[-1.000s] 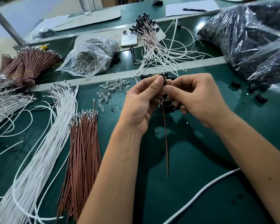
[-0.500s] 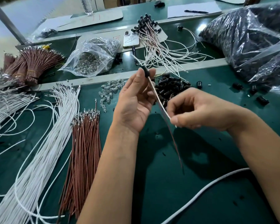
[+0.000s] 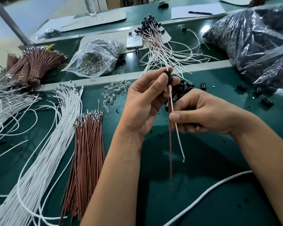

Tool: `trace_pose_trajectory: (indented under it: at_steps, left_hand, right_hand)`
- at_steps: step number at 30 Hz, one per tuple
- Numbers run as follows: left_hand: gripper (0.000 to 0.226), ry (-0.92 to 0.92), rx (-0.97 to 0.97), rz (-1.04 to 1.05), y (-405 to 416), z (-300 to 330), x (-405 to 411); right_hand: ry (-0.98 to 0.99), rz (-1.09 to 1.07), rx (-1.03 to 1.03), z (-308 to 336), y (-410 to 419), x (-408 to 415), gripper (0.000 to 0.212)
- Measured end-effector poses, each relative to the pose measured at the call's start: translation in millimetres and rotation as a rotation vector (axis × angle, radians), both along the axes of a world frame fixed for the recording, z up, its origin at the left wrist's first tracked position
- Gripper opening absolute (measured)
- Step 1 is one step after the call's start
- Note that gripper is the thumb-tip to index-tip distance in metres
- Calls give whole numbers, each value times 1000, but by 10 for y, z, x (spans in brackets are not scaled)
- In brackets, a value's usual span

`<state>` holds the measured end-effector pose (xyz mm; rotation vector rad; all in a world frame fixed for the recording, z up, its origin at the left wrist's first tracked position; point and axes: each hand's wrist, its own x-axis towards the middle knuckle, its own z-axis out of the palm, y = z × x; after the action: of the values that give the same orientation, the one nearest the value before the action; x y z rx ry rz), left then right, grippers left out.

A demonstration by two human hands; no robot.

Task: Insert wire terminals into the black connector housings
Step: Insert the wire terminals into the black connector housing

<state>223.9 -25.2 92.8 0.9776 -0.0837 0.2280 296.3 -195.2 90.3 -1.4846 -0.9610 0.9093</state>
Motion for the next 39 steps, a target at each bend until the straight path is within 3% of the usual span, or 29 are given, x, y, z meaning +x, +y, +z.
trace_pose_trajectory:
  at_steps: [5, 8, 11, 13, 18, 25, 32, 35, 39]
  left_hand:
    - [18, -26, 5, -47, -25, 4, -15]
    - [13, 85, 33, 26, -22, -2, 20]
    - [21, 205, 63, 118, -17, -24, 61]
    - [18, 246, 49, 156, -14, -33, 70]
    - [2, 303, -35, 229, 8, -52, 82]
    - [12, 271, -104, 236, 11, -27, 81]
    - [7, 312, 64, 218, -6, -45, 73]
    - [7, 294, -7, 228, -7, -37, 83]
    - [6, 277, -132, 283, 82, -33, 81]
  right_hand:
    - [34, 175, -98, 38, -76, 23, 26]
    - [9, -18, -21, 20, -9, -9, 29]
    - [54, -298, 115, -24, 85, 4, 33]
    - [40, -316, 107, -21, 95, 15, 29]
    - [-26, -76, -87, -8, 15, 6, 24]
    - [-19, 165, -228, 31, -74, 40, 21]
    - [29, -398, 68, -48, 141, 10, 24]
    - [-46, -323, 9, -65, 103, 26, 26]
    - [-48, 6, -203, -34, 3, 32, 20]
